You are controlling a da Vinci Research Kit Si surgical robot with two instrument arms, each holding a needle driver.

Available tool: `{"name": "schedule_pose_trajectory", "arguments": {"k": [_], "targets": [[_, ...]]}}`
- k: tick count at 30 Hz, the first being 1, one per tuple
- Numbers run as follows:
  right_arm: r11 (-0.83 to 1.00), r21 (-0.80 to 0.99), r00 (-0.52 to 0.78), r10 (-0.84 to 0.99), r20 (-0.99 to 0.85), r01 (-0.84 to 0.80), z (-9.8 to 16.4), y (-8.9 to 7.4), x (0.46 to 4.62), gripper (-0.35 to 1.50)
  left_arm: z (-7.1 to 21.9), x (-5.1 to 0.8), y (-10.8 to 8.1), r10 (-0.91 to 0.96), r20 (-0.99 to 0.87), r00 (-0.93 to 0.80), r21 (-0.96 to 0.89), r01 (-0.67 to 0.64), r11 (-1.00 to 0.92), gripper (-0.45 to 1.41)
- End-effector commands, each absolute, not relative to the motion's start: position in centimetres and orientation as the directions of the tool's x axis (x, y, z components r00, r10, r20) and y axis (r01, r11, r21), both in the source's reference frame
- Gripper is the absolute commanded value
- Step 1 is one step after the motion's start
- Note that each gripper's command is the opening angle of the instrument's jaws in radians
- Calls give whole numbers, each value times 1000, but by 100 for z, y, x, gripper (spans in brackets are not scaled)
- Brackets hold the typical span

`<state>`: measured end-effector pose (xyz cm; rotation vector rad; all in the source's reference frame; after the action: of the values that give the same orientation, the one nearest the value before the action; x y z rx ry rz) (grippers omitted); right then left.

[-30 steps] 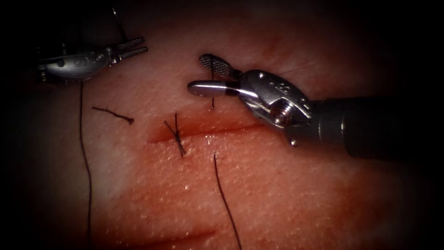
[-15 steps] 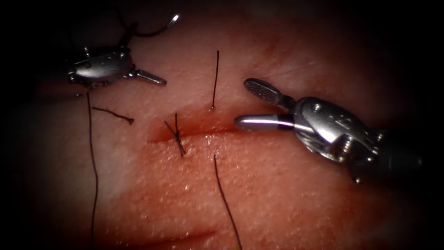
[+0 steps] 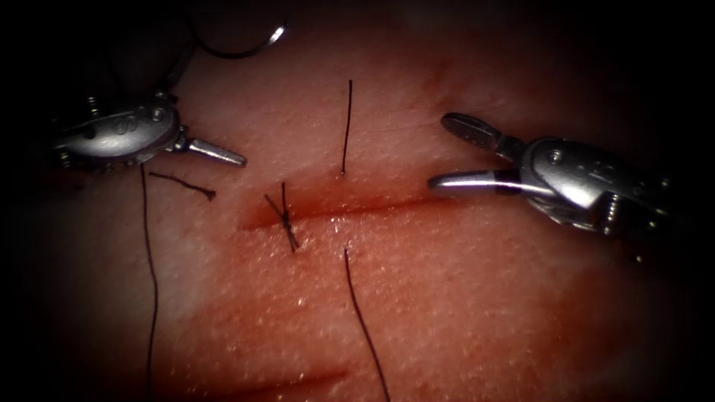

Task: Wound Closure
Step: Release needle from left jaws, then use left needle driver to pick up working end of suture

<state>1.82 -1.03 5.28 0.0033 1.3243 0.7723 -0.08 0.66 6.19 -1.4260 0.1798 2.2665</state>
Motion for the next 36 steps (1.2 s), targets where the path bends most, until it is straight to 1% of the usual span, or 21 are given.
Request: {"name": "schedule_pose_trajectory", "arguments": {"k": [1, 4, 8, 10, 11, 13, 17, 22, 31, 36], "targets": [[770, 420, 75, 513, -855, -480, 530, -104, 185, 148, 620, -15, 60, 293, -883, -366, -121, -426, -897, 113], [796, 405, 146, 513, -846, -450, 527, -109, 185, 148, 607, -25, 27, 264, -889, -374, -110, -384, -917, 111], [856, 316, 221, 429, -876, -409, 522, -114, 186, 148, 590, -43, -15, 210, -901, -379, -86, -317, -944, 98], [879, 291, 246, 399, -883, -379, 521, -115, 185, 148, 581, -54, -34, 170, -907, -385, -56, -290, -955, 88], [887, 291, 253, 393, -884, -358, 520, -116, 184, 148, 574, -65, -48, 118, -914, -389, -15, -260, -966, 69], [888, 292, 255, 392, -884, -354, 520, -117, 182, 148, 567, -78, -62, 54, -919, -390, 40, -229, -973, 59], [897, 276, 261, 374, -890, -344, 520, -119, 181, 148, 563, -98, -91, -129, -911, -392, 198, -140, -970, 54], [904, 264, 272, 362, -892, -338, 518, -124, 184, 148, 566, -104, -107, -182, -894, -410, 244, -103, -964, 54], [910, 250, 286, 349, -892, -332, 522, -140, 191, 148, 574, -146, -127, -262, -870, -417, 324, -83, -943, 52], [913, 242, 289, 341, -894, -329, 528, -146, 190, 148, 576, -159, -129, -315, -858, -405, 371, -65, -926, 52]]}}
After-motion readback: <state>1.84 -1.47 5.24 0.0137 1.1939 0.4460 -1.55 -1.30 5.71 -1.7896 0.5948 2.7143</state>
